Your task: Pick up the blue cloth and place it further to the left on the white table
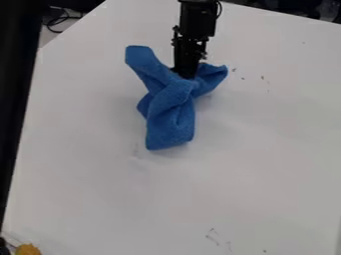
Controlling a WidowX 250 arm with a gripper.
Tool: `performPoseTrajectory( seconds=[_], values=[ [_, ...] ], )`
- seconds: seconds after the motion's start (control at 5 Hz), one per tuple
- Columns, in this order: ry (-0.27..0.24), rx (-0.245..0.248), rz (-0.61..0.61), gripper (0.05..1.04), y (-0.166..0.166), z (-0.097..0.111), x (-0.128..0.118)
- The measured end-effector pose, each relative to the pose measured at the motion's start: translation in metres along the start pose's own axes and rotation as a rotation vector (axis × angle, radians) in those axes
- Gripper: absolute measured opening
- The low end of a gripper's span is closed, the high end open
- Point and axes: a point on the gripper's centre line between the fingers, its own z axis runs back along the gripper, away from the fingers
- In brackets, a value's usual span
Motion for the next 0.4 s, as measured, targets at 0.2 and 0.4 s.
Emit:
performPoseTrajectory(
  seconds=[0.2, 0.4],
  values=[
    [-0.020, -0.004, -0.010, 0.101, 0.013, 0.003, -0.004],
    [-0.014, -0.004, 0.026, 0.101, 0.032, 0.005, -0.026]
  ],
)
